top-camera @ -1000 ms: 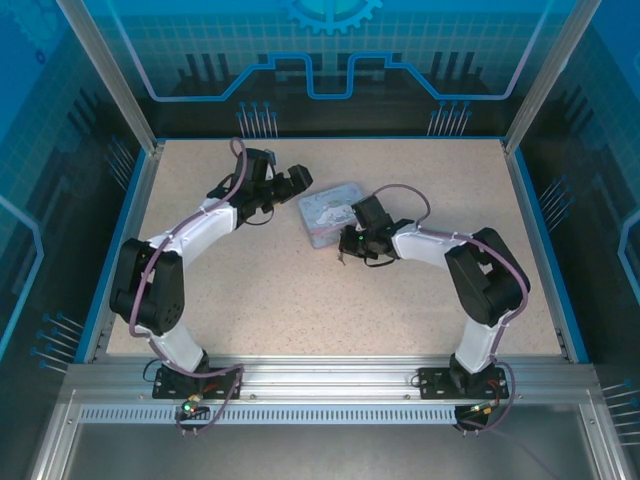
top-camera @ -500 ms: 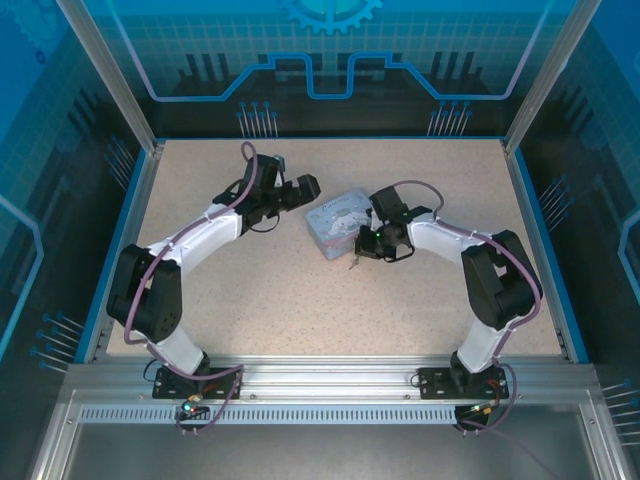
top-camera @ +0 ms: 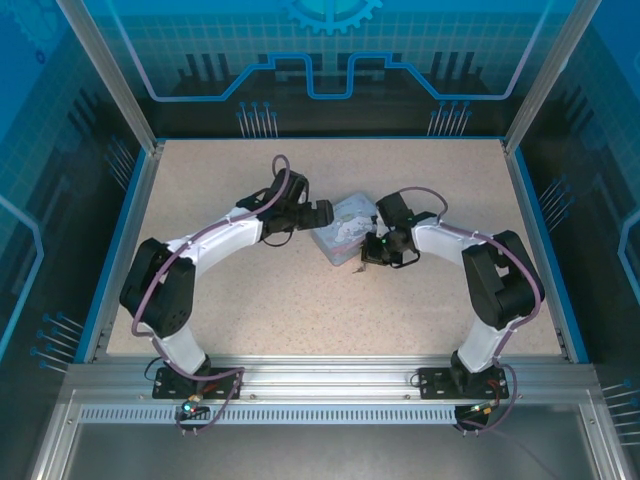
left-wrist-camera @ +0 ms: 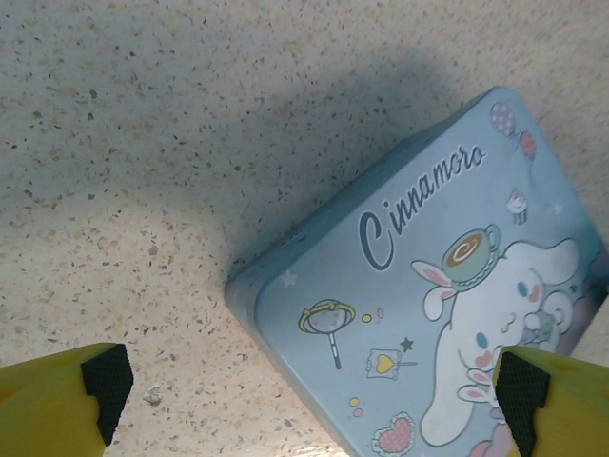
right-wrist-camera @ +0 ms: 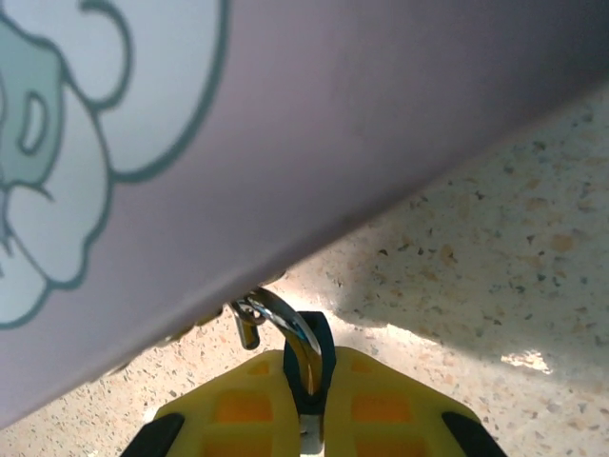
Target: Unlock a padlock with a key
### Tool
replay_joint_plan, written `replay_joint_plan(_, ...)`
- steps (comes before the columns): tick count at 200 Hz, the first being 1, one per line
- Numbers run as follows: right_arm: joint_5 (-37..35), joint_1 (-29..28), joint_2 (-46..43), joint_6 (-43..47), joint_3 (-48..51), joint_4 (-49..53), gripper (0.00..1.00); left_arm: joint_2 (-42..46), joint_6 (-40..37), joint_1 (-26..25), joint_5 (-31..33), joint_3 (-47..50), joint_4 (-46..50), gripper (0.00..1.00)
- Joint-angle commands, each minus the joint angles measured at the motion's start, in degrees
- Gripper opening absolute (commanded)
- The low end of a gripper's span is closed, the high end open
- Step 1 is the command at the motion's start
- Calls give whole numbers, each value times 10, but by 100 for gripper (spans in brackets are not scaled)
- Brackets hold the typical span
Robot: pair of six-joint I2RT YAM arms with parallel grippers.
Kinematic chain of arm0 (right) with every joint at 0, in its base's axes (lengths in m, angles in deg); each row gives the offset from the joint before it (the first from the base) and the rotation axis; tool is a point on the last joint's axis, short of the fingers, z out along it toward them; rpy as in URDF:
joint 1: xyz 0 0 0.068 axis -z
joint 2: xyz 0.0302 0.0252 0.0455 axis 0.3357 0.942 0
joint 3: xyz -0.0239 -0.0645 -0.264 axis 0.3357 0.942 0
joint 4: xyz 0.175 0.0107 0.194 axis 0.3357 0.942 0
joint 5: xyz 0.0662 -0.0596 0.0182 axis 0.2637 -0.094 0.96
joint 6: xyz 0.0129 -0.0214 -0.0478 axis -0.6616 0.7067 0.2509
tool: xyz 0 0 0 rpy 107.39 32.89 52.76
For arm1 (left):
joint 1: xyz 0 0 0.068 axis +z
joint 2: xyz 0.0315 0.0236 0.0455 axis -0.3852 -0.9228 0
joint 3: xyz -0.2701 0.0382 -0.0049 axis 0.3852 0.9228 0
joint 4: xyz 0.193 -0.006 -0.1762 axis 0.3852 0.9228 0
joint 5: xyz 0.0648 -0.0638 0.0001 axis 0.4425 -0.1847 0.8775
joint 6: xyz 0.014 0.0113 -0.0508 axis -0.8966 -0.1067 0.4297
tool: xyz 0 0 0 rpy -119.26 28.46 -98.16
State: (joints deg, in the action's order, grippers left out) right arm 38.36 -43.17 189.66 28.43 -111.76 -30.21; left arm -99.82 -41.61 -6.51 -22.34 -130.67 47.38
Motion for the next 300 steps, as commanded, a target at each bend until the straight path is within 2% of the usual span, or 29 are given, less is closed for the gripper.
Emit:
replay_joint_plan(1, -8, 16, -15, 4, 29, -16, 0, -15, -30, -16, 33, -18, 27, 99)
replay_joint_plan(57, 32, 50, -57, -9, 100, -106, 0, -38, -50, -42, 66, -14, 34, 99)
replay_joint_plan(148, 94, 75, -74, -45, 148, -193, 0, -72, -82, -97, 127, -41, 65, 99)
replay_joint_plan(212, 133, 105, -61, -117, 192, -309, 0, -91, -86, -101, 124, -45, 79, 99)
replay_joint_plan(300, 155, 134, -48, -177, 212, -402, 0, -111, -86, -111, 114, -37, 85, 99)
